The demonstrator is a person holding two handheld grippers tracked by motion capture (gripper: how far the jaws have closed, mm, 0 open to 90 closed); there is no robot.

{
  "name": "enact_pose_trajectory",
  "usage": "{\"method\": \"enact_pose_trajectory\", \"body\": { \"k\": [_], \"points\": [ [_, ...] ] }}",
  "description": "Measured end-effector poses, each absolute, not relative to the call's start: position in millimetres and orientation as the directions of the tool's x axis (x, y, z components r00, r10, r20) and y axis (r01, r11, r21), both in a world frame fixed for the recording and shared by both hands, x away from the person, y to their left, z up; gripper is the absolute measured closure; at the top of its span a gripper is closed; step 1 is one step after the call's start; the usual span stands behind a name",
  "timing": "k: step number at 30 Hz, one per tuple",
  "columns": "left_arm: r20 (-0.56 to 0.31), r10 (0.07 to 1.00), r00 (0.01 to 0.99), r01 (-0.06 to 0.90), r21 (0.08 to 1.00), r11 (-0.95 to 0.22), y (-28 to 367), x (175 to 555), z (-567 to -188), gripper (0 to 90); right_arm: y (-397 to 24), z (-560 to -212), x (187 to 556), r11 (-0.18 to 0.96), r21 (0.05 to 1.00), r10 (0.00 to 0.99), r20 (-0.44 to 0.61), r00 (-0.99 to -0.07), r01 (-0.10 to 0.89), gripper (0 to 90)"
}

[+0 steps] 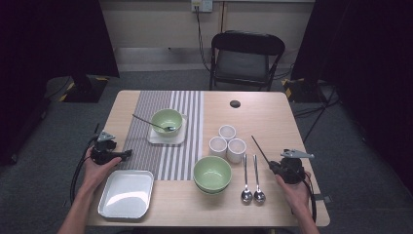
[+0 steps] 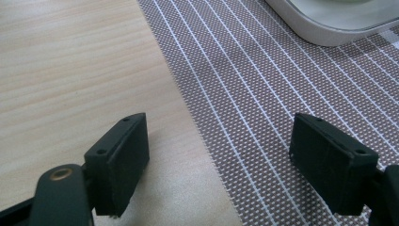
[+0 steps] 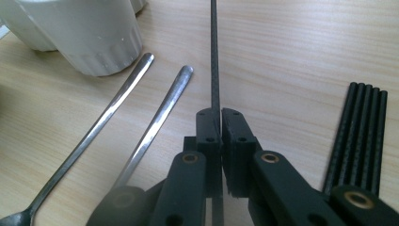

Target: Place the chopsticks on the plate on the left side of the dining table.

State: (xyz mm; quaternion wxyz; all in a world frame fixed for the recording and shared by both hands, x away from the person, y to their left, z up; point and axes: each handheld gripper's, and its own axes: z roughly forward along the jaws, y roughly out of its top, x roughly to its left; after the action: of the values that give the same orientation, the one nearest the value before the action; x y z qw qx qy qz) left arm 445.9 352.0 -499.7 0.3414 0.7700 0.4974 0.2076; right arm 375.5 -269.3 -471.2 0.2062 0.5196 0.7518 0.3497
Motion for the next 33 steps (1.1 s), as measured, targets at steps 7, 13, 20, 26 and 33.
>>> {"method": "enact_pose_trajectory", "body": {
  "k": [7, 13, 20, 26, 33],
  "points": [
    [-0.054, 0.912, 0.407, 0.65, 0.719, -0.247, 349, 442, -490, 18.1, -267, -461, 371, 0.193, 0.774, 0.92, 0.07, -0.385, 0.603, 86.8],
    [-0.092, 0.902, 0.422, 0.637, 0.738, -0.223, 348, 435, -478, 18.2, -266, -457, 368, 0.187, 0.781, 0.915, 0.082, -0.394, 0.596, 86.8],
    [-0.043, 0.882, 0.47, 0.585, 0.764, -0.274, 336, 428, -468, 18.0, -266, -449, 366, 0.158, 0.807, 0.916, 0.096, -0.39, 0.57, 86.7],
    [-0.037, 0.853, 0.521, 0.543, 0.785, -0.298, 326, 424, -463, 15.9, -265, -442, 365, 0.138, 0.825, 0.912, 0.111, -0.396, 0.548, 86.8],
    [-0.039, 0.815, 0.578, 0.522, 0.786, -0.332, 313, 419, -454, 16.6, -265, -429, 361, 0.12, 0.844, 0.904, 0.125, -0.408, 0.523, 86.7]
  ]
}}
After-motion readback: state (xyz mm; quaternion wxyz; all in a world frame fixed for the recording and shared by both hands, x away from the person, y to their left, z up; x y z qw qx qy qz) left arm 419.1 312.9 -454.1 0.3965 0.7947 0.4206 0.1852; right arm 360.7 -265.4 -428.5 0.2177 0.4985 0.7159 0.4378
